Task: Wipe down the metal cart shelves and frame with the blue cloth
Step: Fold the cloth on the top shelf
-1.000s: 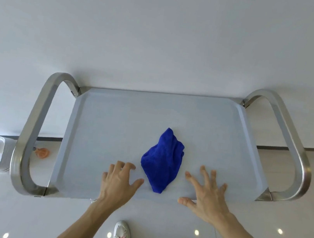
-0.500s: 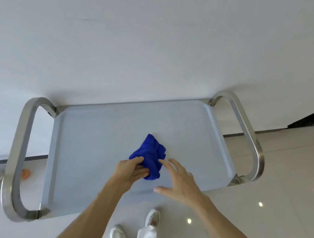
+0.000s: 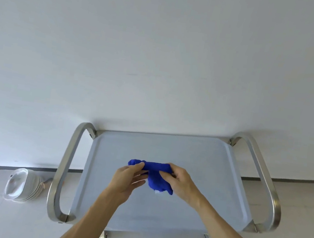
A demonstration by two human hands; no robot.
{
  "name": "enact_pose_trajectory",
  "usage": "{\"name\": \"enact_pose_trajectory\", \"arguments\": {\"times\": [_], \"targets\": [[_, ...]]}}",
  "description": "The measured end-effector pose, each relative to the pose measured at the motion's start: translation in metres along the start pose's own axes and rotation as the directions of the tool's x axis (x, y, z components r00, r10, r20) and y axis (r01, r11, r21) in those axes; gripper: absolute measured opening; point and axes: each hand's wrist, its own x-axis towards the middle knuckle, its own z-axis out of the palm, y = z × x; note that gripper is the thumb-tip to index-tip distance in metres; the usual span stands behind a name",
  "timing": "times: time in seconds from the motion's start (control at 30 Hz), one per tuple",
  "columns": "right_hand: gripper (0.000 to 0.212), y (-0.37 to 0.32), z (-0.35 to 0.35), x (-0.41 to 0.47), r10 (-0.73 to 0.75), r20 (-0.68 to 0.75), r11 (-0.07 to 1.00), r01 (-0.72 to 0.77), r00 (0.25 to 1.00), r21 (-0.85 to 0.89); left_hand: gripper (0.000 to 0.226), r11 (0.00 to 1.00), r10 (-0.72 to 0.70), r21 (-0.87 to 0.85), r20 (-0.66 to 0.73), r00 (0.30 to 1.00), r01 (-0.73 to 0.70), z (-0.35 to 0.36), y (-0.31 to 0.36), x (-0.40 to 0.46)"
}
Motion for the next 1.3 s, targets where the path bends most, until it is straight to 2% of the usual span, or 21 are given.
{"name": "enact_pose_trajectory", "arguments": {"times": [0.13,0.23,0.33,0.43,0.57,0.6,0.67,0.73,0.77,0.83,0.9,0.97,1.07,1.17,1.3], "targets": [[0.022,-0.037,-0.010,0.007,0.036,0.094,0.999,-0.033,0.995,-0.032,0.028,0.993,0.097,0.068,-0.002,0.995,-0.096,-0.008,0.006,-0.008],[0.028,-0.056,-0.012,0.012,0.107,0.048,0.994,-0.107,0.993,-0.013,0.024,0.958,0.215,0.204,-0.041,0.976,-0.202,-0.008,0.009,-0.013],[0.029,-0.065,-0.007,0.014,0.144,0.020,0.989,-0.145,0.989,0.035,0.022,0.870,0.340,0.338,0.120,0.933,-0.360,-0.006,0.009,-0.019],[0.034,-0.073,0.004,0.016,0.154,0.012,0.973,-0.154,0.988,0.170,0.032,0.832,0.332,0.368,0.268,0.904,-0.415,-0.004,0.013,-0.026],[0.063,-0.082,0.016,0.017,0.157,0.060,0.930,-0.168,0.986,0.327,0.050,0.893,0.288,0.278,0.248,0.925,-0.352,-0.012,0.022,-0.024],[0.061,-0.083,0.019,0.018,0.149,0.077,0.926,-0.166,0.986,0.338,0.054,0.913,0.265,0.246,0.248,0.932,-0.325,-0.015,0.025,-0.023],[0.045,-0.084,0.027,0.018,0.112,0.127,0.939,-0.147,0.985,0.312,0.062,0.941,0.229,0.190,0.253,0.940,-0.280,-0.023,0.030,-0.021],[0.028,-0.084,0.037,0.018,0.079,0.172,0.969,-0.116,0.982,0.219,0.065,0.958,0.198,0.161,0.217,0.956,-0.235,-0.028,0.034,-0.020],[0.031,-0.086,0.043,0.018,0.079,0.172,0.985,-0.103,0.982,0.139,0.065,0.962,0.185,0.162,0.196,0.963,-0.217,-0.030,0.035,-0.019],[0.036,-0.090,0.054,0.017,0.076,0.133,0.996,-0.069,0.988,-0.051,0.058,0.968,0.169,0.153,0.173,0.970,-0.196,-0.035,0.036,-0.018],[0.040,-0.088,0.061,0.018,0.046,0.076,0.984,-0.032,0.996,-0.175,0.040,0.981,0.158,0.088,0.170,0.973,-0.175,-0.044,0.038,-0.016],[0.053,-0.083,0.067,0.019,0.018,0.035,0.982,-0.011,0.999,-0.190,0.030,0.986,0.156,0.031,0.171,0.973,-0.164,-0.053,0.043,-0.015],[0.066,-0.076,0.078,0.019,-0.031,0.018,0.992,0.032,0.999,-0.120,0.028,0.982,0.185,0.005,0.146,0.972,-0.187,-0.063,0.053,-0.013],[0.075,-0.071,0.096,0.018,-0.153,-0.063,0.987,0.149,0.986,-0.066,0.023,0.977,0.197,-0.102,0.084,0.977,-0.188,-0.069,0.067,-0.013],[0.079,-0.063,0.112,0.021,-0.382,-0.104,0.907,0.351,0.918,-0.233,0.017,0.951,0.172,-0.261,-0.001,0.985,-0.166,-0.078,0.087,-0.013]]}}
